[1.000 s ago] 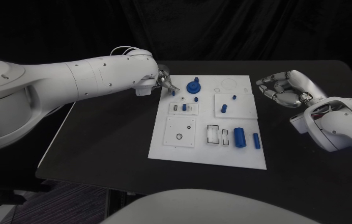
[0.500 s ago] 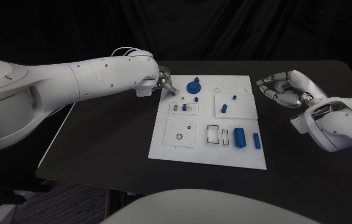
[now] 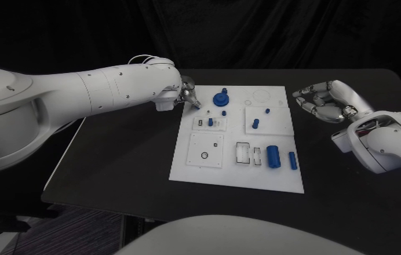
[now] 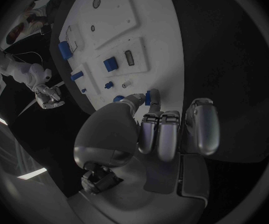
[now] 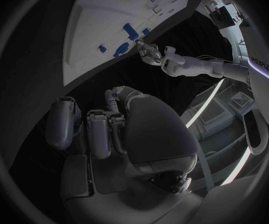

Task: Assemble the parts on the task board

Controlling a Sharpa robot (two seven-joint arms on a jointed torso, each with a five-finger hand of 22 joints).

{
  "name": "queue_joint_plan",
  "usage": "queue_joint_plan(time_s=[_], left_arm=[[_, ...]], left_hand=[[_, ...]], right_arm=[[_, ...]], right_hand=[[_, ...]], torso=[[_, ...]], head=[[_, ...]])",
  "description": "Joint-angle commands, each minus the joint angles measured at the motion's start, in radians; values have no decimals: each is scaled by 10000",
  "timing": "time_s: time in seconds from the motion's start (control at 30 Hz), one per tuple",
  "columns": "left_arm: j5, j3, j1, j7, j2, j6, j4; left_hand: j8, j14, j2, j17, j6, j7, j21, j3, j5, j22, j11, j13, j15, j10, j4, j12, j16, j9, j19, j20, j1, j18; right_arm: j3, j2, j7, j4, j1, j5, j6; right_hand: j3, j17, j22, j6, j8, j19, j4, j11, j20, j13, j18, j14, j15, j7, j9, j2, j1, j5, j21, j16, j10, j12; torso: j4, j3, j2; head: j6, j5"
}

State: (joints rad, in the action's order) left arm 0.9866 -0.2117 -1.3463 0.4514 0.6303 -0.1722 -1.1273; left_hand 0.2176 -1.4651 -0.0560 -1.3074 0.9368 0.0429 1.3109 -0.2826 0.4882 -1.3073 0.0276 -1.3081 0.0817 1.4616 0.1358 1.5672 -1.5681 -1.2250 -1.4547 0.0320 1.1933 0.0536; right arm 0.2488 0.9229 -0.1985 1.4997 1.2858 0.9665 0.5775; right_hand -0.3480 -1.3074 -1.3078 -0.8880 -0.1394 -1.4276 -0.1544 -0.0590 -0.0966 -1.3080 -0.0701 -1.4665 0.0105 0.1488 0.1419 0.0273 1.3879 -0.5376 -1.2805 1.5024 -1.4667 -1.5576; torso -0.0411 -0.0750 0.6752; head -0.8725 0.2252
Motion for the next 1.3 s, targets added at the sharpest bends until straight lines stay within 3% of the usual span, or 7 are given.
queue_joint_plan(time_s=[0.03, 0.37, 0.67, 0.97, 1.0, 1.07, 1.3], left_arm=[[-298, 5, 21, -213, 19, -17, 7], [-684, 5, 25, -462, 226, 465, -244], [-805, 6, 22, -727, 887, 1320, -1259], [-821, 6, 15, -600, 1908, 1572, -2691], [-822, 6, 15, -596, 1948, 1580, -2748], [-822, 5, 15, -587, 2108, 1622, -2978], [-823, 5, 24, -777, 2312, 1918, -3360]], left_hand=[[122, -1057, 312, -2634, 73, -10, -51, -981, 220, -1822, 13, -2627, -20, 1091, -173, 36, -27, -141, 37, 4, -376, 78], [364, -1057, 538, -2634, 193, -36, -10, -1970, 543, -1832, 40, -2627, 3, 1091, -409, 36, -27, -489, 20, -12, -917, 73], [474, -1057, 637, -2634, 320, -68, 32, -2224, 654, -1842, 68, -2627, 24, 1091, -480, 36, -27, -615, -6, -30, -1146, 65], [575, -1057, 701, -2634, 528, -136, 73, -2336, 368, -1852, 121, -2627, 67, 1091, -418, 36, -27, -707, -33, -67, -1465, 57], [577, -1057, 703, -2634, 534, -139, 78, -2338, 339, -1853, 123, -2627, 69, 1091, -416, 36, -27, -709, -35, -69, -1476, 56], [580, -1057, 738, -2634, 623, -168, 99, -2287, -85, -1859, 146, -2627, 89, 1091, -406, 36, -27, -707, -45, -87, -1544, 51], [585, -1057, 734, -2634, 652, -171, 60, -2269, -101, -1847, 146, -2627, 91, 1091, -391, 36, -27, -705, -27, -90, -1559, 60]], right_arm=[[-8, 8, 148, 4, -24, 7, 9], [-8, 10, 161, -12, -25, 7, -24], [-7, 51, 198, -13, -27, 7, -46], [-7, 71, 233, -29, -27, 7, -41], [-7, 71, 234, -30, -27, 7, -42], [-7, 70, 238, -36, -27, 7, -48], [-6, 54, 239, -44, -36, 7, -63]], right_hand=[[-64, -1928, -1149, -20, -4, 92, 12, -55, -9, -2315, -64, -774, -19, -5, -10, -3, -56, -42, 47, -32, -709, 33], [-73, -1927, -1149, -21, -5, 93, 19, -55, -9, -2316, -65, -774, -18, -5, -10, -10, -54, -42, 51, -32, -710, 33], [-73, -1927, -1149, -21, -5, 93, 19, -55, -9, -2316, -65, -774, -18, -5, -10, -10, -54, -42, 51, -32, -710, 33], [-90, -1922, -1146, -20, -6, 96, 31, -55, -8, -2311, -67, -772, -17, -4, -10, -26, -53, -42, 61, -38, -704, 35], [-90, -1922, -1146, -20, -6, 96, 31, -55, -8, -2311, -67, -772, -17, -4, -10, -26, -53, -42, 61, -38, -704, 35], [-90, -1922, -1146, -20, -6, 96, 31, -55, -8, -2311, -67, -772, -17, -4, -10, -26, -53, -42, 61, -38, -704, 35], [-90, -1922, -1146, -20, -6, 96, 31, -55, -8, -2311, -67, -772, -17, -4, -10, -26, -53, -42, 61, -38, -704, 35]], torso=[[1, 8, -4], [7, 7, -7], [6, 7, -8], [14, 12, -8], [15, 12, -8], [16, 10, -11], [24, -11, -31]], head=[[-1, 13], [-1, 17], [-1, 11], [-1, 39], [-1, 43], [-1, 58], [-1, 94]])
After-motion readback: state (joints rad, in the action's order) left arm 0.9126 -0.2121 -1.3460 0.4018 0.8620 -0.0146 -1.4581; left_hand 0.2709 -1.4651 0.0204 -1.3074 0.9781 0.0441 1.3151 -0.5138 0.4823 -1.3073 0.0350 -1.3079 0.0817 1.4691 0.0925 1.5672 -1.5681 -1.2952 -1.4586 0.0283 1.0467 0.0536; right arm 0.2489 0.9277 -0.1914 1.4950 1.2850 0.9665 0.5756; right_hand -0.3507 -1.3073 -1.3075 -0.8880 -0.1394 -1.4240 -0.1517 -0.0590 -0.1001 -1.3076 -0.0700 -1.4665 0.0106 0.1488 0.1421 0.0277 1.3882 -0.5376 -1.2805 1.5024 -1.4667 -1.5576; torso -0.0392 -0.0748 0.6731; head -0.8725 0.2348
